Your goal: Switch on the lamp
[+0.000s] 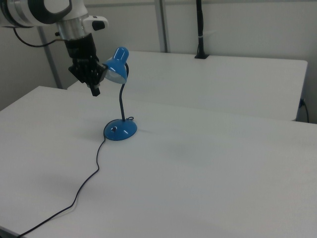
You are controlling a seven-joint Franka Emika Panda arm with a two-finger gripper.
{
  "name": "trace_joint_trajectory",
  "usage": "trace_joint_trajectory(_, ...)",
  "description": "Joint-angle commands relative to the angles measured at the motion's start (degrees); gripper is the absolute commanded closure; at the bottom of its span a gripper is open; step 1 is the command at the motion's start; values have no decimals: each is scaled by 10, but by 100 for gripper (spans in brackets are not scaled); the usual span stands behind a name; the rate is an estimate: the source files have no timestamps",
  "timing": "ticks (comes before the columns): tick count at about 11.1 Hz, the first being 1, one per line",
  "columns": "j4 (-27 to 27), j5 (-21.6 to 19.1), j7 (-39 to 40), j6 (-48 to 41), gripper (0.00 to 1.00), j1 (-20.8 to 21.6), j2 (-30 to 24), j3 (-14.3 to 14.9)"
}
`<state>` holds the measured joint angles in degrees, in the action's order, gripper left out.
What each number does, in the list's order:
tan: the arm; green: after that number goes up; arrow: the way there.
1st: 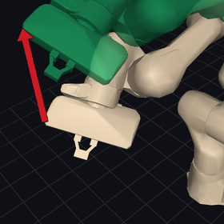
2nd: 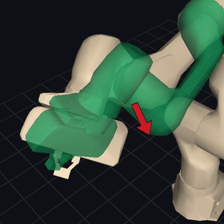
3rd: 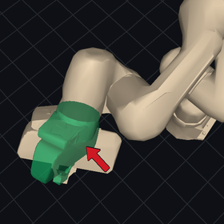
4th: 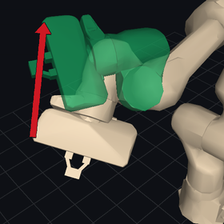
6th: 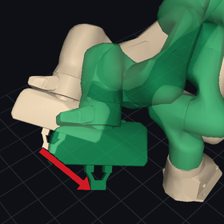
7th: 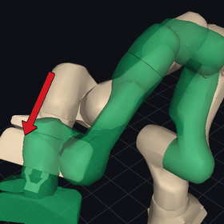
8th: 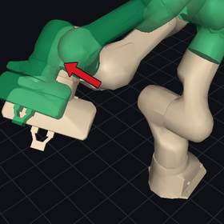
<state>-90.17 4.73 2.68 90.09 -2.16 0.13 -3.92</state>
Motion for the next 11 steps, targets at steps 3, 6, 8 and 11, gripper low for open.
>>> trace_joint_trajectory(3,3,-14,17,11,100,-1,7,0)
trace_joint_trajectory(6,-11,-37,18,56,100,3,20,-5)
trace_joint_trajectory(8,-25,-52,13,97,100,25,31,-6)
trace_joint_trajectory(11,-99,-52,-37,243,100,69,46,-6)
